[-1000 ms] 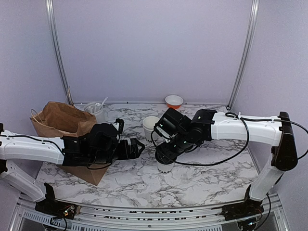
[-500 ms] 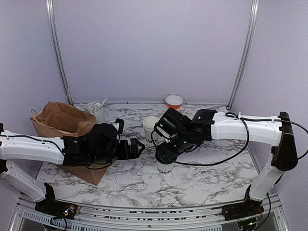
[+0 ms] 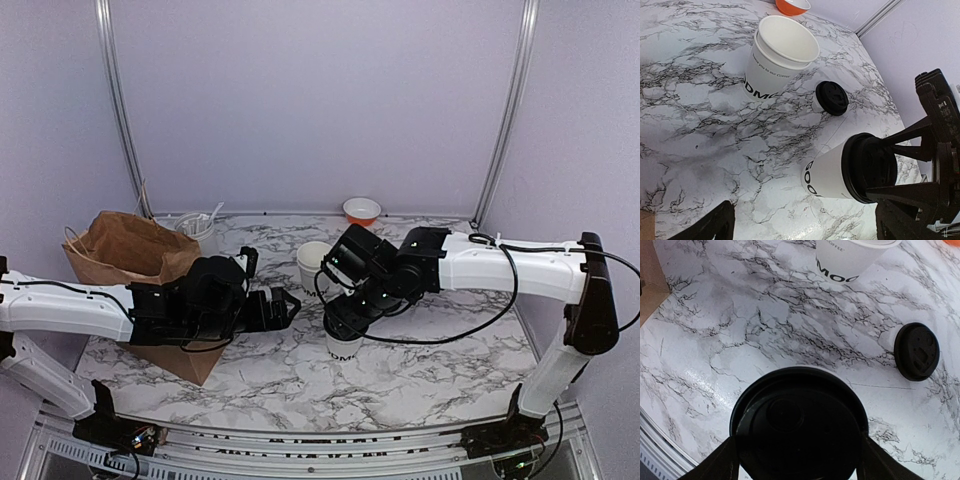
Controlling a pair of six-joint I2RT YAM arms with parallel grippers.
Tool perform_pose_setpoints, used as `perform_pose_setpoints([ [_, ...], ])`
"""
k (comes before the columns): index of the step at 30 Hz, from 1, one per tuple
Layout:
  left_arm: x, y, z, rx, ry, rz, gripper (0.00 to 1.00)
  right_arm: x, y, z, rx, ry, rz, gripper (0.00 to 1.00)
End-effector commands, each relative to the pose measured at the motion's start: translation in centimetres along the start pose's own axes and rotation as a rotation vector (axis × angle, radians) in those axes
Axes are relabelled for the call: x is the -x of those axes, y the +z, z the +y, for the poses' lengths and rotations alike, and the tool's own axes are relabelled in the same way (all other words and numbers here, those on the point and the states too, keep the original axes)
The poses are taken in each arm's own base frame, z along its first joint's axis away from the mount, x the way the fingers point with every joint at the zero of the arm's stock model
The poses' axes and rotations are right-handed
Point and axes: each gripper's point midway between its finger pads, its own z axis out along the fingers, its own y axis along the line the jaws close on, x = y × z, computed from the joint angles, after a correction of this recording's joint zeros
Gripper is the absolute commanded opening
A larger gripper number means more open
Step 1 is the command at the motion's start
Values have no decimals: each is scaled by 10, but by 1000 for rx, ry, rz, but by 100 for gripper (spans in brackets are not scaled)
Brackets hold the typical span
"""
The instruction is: Pack the takeout coffee
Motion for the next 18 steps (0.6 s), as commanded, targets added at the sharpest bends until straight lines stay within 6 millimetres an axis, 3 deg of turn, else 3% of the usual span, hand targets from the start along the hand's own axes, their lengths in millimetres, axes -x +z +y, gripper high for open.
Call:
perform_pose_setpoints([
  [1,5,-2,-5,-12,2,-1,99,5,-13,-2,1,21,-31,76],
  [18,5,-1,-6,-16,3,3,99,-11,-1,-6,22,45,10,76],
])
